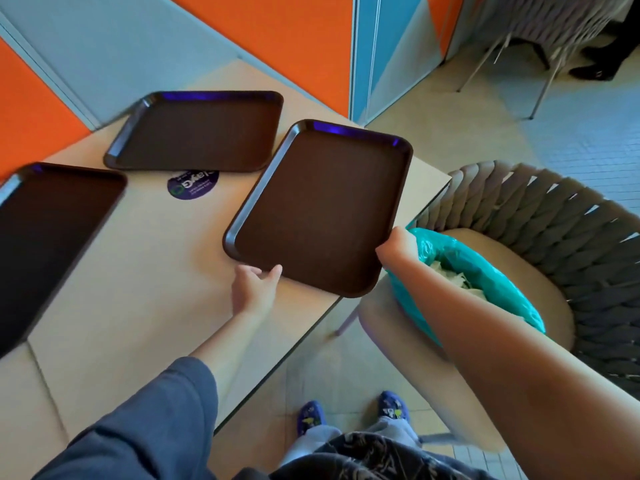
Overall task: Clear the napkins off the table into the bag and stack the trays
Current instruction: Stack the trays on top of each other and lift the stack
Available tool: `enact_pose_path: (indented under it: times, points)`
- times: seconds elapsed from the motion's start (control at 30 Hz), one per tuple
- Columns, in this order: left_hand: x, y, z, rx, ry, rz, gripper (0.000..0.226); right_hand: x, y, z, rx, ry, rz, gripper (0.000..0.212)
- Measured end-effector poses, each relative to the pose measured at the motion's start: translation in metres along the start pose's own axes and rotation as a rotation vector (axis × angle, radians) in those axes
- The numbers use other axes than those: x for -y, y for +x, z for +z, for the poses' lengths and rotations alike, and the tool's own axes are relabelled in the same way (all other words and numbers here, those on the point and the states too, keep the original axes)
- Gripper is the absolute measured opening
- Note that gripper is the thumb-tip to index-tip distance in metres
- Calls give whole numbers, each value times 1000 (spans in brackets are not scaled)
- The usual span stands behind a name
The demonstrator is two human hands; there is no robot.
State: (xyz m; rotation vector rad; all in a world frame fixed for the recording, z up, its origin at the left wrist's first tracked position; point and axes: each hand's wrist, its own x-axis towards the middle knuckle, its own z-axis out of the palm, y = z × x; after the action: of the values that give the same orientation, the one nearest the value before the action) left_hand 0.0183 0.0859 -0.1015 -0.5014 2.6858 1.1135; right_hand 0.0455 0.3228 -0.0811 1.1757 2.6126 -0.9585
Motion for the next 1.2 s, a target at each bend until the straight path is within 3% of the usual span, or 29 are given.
enact_pose_path:
  times: [0.07,0.17,0.3,0.4,0.47,0.6,0.7,1.0,1.2]
  points:
    - [0,10,-5,81,-29,-35,53,8,-11,7,28,15,36,23]
    - [-5,13,-11,134,-120,-85,49,19,-28,26,112,142,139,25]
    - [5,25,-24,146,-134,-92,40,38,-55,45,227,429,290,26]
    - [16,41,-38,134,-152,-81,35,45,-67,53,355,505,333,16]
    - [23,51,-47,107,-107,-70,35,45,-66,56,342,543,314,22]
    - [40,63,-63,50,50,-59,35,54,-43,41,-60,402,313,60]
    - [52,68,-72,51,130,-56,36,60,-18,19,-150,120,236,76]
    - [89,49,-98,6,230,-152,54,66,47,-5,-16,-280,-89,67]
    - [107,21,-110,-70,209,-262,46,99,55,20,203,-247,-211,52]
